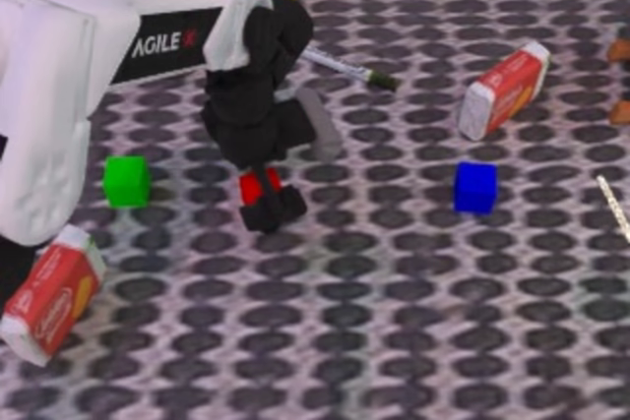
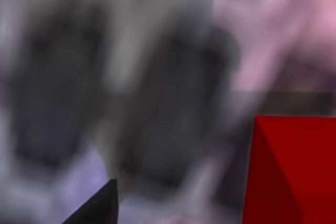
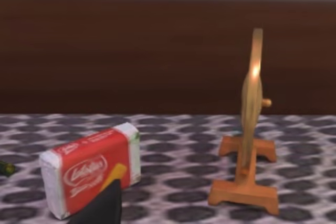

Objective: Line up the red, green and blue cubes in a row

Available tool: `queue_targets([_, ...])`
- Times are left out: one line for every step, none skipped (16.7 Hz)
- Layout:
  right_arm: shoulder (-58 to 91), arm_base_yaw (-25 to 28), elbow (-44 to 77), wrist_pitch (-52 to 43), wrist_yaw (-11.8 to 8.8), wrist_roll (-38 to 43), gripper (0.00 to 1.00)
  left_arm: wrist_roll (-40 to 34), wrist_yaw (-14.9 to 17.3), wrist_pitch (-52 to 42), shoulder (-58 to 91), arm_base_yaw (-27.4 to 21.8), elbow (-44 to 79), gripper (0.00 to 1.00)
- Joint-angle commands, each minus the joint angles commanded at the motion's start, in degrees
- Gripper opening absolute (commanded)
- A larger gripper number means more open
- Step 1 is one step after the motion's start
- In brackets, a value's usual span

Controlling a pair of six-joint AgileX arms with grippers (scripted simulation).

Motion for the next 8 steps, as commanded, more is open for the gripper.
queue_targets([0.0,0.0,0.0,0.0,0.0,0.0,1.00,0.0,0.0,0.0,0.0,0.0,0.0,0.85])
queue_targets([0.0,0.0,0.0,0.0,0.0,0.0,1.00,0.0,0.0,0.0,0.0,0.0,0.0,0.77])
queue_targets([0.0,0.0,0.0,0.0,0.0,0.0,1.00,0.0,0.0,0.0,0.0,0.0,0.0,0.70])
queue_targets([0.0,0.0,0.0,0.0,0.0,0.0,1.00,0.0,0.0,0.0,0.0,0.0,0.0,0.62])
queue_targets([0.0,0.0,0.0,0.0,0.0,0.0,1.00,0.0,0.0,0.0,0.0,0.0,0.0,0.55])
queue_targets([0.0,0.0,0.0,0.0,0.0,0.0,1.00,0.0,0.0,0.0,0.0,0.0,0.0,0.47])
queue_targets([0.0,0.0,0.0,0.0,0.0,0.0,1.00,0.0,0.0,0.0,0.0,0.0,0.0,0.40])
queue_targets([0.0,0.0,0.0,0.0,0.0,0.0,1.00,0.0,0.0,0.0,0.0,0.0,0.0,0.32])
